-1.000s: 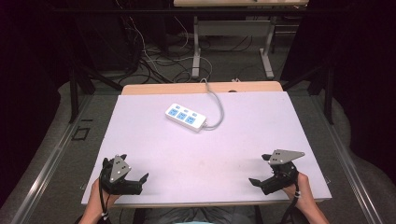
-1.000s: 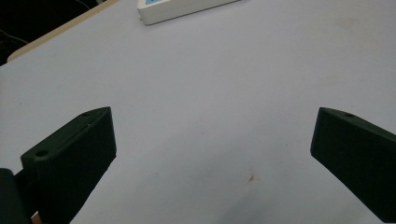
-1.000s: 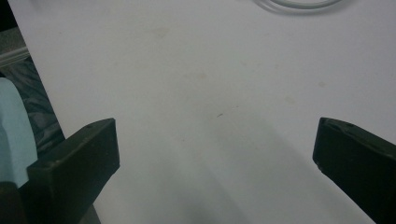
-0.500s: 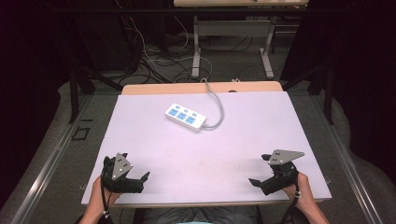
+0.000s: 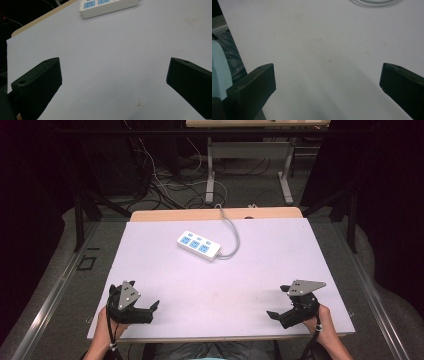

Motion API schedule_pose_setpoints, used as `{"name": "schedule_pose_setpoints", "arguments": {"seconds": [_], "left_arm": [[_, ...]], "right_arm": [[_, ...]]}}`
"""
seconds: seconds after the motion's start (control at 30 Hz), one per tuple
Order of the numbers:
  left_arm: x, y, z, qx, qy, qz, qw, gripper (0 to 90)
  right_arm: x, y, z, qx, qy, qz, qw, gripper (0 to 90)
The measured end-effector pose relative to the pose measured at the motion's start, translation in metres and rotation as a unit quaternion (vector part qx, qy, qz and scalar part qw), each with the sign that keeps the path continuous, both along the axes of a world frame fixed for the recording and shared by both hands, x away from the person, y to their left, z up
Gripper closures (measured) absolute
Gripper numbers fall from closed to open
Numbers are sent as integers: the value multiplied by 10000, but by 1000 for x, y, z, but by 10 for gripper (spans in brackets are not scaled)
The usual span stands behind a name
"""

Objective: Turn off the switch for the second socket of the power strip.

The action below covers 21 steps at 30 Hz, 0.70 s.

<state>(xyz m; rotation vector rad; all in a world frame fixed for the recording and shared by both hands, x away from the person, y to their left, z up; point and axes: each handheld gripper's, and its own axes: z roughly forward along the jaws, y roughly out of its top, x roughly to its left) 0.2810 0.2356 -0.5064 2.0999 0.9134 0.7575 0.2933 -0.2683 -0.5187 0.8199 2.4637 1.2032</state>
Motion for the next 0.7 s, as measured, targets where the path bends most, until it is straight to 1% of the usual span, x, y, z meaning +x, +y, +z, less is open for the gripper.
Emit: {"name": "schedule_pose_setpoints", "arguments": {"seconds": [0.03,0.1,0.17,0.2,0.23,0.27,0.3,0.33,0.37,0.4,0.47,0.5,0.57,0.7], "left_arm": [[1,0,1,0,8,11,10000,0],[3,1,3,-1,-9,30,10000,0],[4,0,4,-20,-9,45,10000,0],[5,0,4,-7,-39,44,10000,0],[5,-1,5,-41,-19,50,10000,0],[6,-1,6,-18,-50,55,10000,0],[7,-2,6,-33,-36,55,10000,0],[10,-2,7,-8,-74,62,10000,0],[12,-3,7,-31,-66,77,9999,0],[14,-3,8,-4,-94,89,9999,0],[19,-4,9,4,-62,93,9999,1],[22,-5,9,31,-76,105,9999,1],[26,-5,9,9,-69,95,9999,1],[32,-6,10,15,21,79,10000,1]], "right_arm": [[1,0,0,-2,-27,26,10000,0],[1,0,0,-12,-5,40,10000,0],[0,0,0,-18,21,34,10000,0],[0,0,0,-11,46,19,10000,0],[0,0,0,-18,48,22,10000,0],[0,0,1,-49,93,63,9999,0],[0,0,1,-49,93,63,9999,0],[1,1,0,-23,46,60,10000,0],[1,1,0,-23,46,60,10000,0],[1,0,0,-1,23,67,10000,0],[1,0,0,7,44,64,10000,0],[1,0,0,8,42,71,10000,0],[0,0,0,4,50,73,10000,0],[0,0,0,7,54,85,9999,0]]}}
